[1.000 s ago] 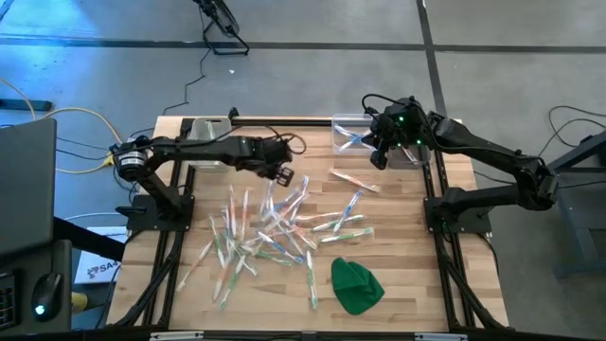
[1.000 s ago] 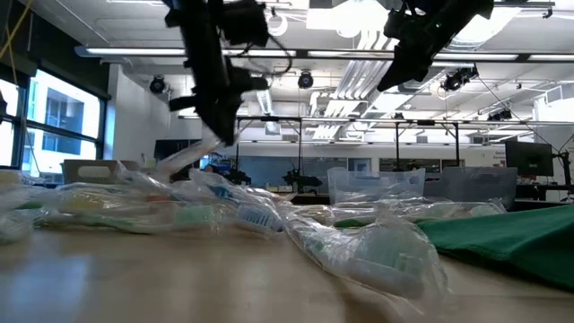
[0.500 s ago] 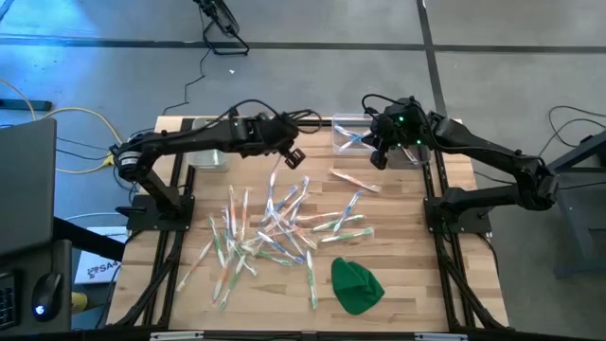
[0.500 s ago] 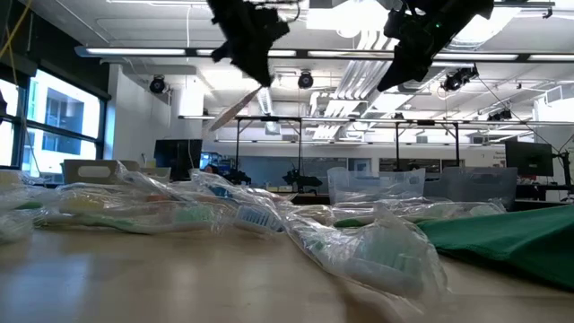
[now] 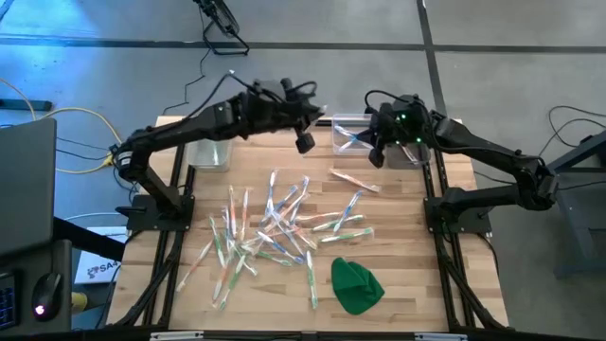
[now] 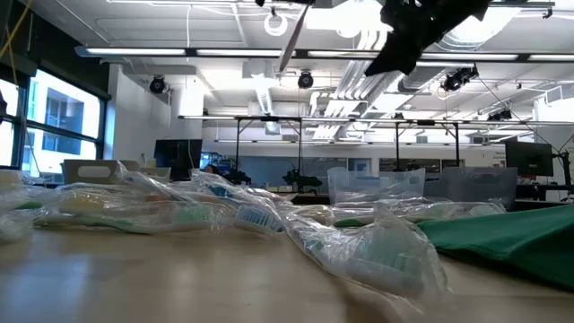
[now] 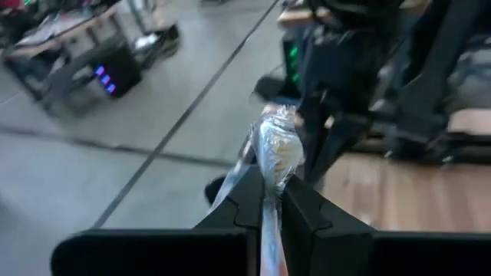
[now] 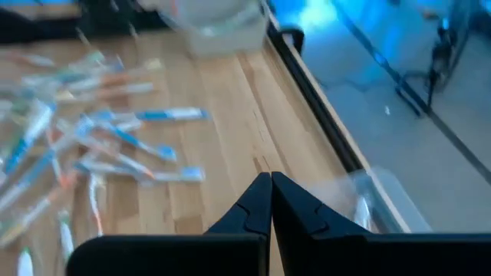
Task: Pick & Place Toothbrushes
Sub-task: Put the orange toothbrush into the black bin
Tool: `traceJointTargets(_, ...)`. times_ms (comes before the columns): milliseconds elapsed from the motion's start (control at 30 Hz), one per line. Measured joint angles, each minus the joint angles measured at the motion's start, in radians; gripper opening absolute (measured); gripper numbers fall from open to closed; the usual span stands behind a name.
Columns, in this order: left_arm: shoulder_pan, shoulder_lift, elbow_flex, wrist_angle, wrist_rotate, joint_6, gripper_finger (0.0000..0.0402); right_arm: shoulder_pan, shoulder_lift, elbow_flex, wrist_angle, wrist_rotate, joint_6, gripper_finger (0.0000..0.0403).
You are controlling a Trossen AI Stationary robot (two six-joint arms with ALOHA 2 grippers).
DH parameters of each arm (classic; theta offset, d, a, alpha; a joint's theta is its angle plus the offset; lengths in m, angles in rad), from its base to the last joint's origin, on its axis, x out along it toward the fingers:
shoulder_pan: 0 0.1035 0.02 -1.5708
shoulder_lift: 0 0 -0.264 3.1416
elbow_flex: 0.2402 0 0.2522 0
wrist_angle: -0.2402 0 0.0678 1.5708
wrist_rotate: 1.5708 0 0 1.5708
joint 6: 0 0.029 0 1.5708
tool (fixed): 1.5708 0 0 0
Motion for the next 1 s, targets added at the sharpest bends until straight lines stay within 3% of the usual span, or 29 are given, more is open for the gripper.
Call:
traceJointTargets(267, 0.070, 0.000, 0.031, 0.037, 0.247, -0.004, 0.0015, 0.000, 0.000, 0.000, 0.307, -0.155, 0.052, 0.0003)
traceJointTargets(500, 0.085, 0.000, 0.031, 0.115, 0.352, -0.003, 0.0015, 0.031, 0.000, 0.000, 0.450, -0.196, 0.057, 0.0014)
traceJointTargets(833, 0.084, 0.000, 0.031, 0.157, 0.402, 0.013, 0.0015, 0.121, 0.129, 0.000, 0.579, -0.189, 0.067, 0.0144)
traceJointTargets(1000, 0.084, 0.000, 0.031, 0.130, 0.402, 0.013, 0.0015, 0.147, 0.210, 0.000, 0.721, -0.142, 0.123, 0.0187)
